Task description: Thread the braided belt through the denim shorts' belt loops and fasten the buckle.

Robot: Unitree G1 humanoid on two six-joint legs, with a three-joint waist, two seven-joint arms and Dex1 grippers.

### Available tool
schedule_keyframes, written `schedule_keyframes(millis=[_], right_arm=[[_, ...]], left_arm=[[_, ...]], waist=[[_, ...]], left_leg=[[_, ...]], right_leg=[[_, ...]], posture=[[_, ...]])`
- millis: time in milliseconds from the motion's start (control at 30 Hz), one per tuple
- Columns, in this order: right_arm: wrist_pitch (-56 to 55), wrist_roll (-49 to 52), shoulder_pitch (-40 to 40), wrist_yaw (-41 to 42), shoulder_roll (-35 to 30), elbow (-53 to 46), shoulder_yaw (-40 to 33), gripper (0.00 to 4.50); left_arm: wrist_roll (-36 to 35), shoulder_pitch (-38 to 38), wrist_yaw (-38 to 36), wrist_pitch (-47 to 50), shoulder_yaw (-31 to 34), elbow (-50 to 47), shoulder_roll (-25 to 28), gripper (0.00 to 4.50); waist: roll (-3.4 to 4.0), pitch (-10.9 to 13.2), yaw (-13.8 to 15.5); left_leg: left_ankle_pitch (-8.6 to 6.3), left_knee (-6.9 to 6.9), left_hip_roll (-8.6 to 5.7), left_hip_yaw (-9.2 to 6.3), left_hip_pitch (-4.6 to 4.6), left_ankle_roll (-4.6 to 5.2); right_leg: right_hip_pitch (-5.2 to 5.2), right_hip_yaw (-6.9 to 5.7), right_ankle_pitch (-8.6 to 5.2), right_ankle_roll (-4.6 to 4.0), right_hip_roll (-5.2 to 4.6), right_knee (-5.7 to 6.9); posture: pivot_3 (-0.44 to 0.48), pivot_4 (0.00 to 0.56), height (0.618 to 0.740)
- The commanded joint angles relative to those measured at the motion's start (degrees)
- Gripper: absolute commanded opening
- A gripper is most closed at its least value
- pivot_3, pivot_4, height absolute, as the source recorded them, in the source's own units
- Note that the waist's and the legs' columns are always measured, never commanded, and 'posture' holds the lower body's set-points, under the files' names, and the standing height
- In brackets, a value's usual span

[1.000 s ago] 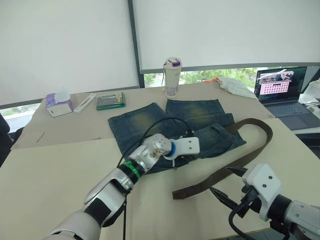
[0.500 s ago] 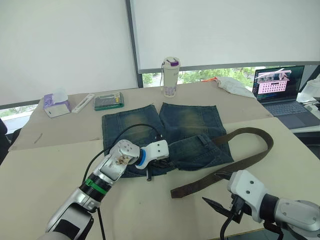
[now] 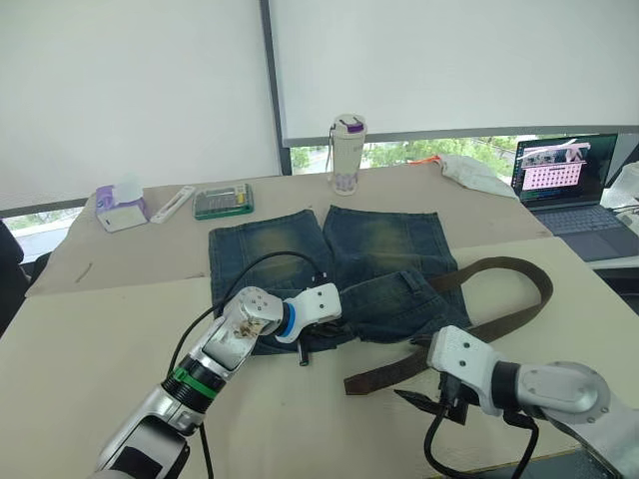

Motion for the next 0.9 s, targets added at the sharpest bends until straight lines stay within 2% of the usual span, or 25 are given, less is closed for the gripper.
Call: schedule_keyframes(millis=[33,300,667,900], right_arm=[[2.6,-0.6,-3.6,2.1,-0.6,1.8,2.0,4.50],[4.2,-0.4,-11.1,7.7,-0.4,6.9,5.7,4.50],[2.2,-4.5,-19.8,12.6,2.5,13.8,13.3,4.50],[2.1,-5.8,-20.5,14.1,3.1,13.1,14.0,4.50]], left_arm=[[-4.0,1.0,-2.3,4.2,2.0,-3.4,1.2,0.95],[-10.1,6.7,-2.7,5.8,8.8,-12.8,7.5,3.65],[-8.7,8.3,2.3,3.2,7.4,-13.1,7.0,3.65],[-9.7,8.6,2.0,1.0,7.5,-13.2,7.3,3.65]], waist=[[0.01,0.0,-0.3],[0.13,-0.1,-0.9],[0.29,-0.2,-0.5],[0.33,-0.2,-0.5]], left_leg=[[0.00,0.00,0.00,0.00,-0.05,0.00],[0.01,-0.04,0.09,-0.04,-0.13,-0.02],[0.02,-0.01,0.04,-0.09,-0.19,-0.04],[0.02,-0.01,0.04,-0.11,-0.22,-0.04]], right_leg=[[-0.06,0.01,0.00,0.00,-0.01,0.01],[-0.24,0.02,0.02,-0.04,0.01,0.05],[-0.23,-0.03,0.05,-0.07,-0.03,0.02],[-0.25,-0.03,0.05,-0.08,-0.04,0.02]], posture=[[0.000,0.150,0.740],[0.000,0.150,0.740],[0.000,0.150,0.740],[0.000,0.150,0.740]])
